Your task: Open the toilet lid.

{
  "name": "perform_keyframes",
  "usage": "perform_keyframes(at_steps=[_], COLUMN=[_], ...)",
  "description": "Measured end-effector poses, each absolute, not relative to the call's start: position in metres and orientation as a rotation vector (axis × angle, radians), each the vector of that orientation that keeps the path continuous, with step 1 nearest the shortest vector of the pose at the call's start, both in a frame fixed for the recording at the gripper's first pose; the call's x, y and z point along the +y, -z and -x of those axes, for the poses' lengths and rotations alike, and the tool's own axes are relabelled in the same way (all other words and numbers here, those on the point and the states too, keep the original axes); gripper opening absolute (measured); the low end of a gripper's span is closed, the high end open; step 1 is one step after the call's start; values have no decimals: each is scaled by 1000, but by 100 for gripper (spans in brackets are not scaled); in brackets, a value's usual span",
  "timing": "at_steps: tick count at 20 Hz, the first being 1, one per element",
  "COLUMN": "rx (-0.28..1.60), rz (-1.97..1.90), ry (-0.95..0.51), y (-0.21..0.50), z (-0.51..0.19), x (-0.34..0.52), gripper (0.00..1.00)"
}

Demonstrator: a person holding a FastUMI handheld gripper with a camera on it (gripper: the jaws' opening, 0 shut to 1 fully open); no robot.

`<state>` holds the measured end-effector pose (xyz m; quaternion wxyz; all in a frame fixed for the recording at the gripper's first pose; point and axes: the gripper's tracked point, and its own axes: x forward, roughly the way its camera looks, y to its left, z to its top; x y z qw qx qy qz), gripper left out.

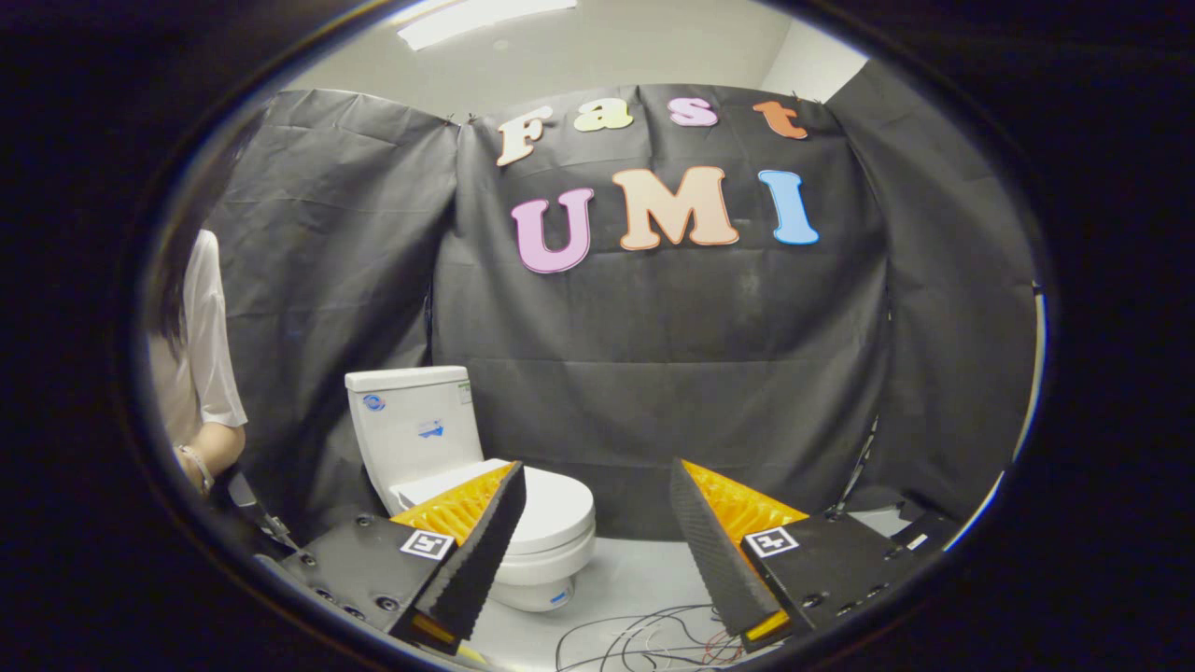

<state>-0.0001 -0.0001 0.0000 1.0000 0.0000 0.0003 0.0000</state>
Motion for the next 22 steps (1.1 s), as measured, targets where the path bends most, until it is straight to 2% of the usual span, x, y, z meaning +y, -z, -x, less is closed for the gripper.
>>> perform_keyframes(at_steps=[22], rx=[0], rz=[0], ry=[0], y=[0], z=[0], x=[0], gripper=[97])
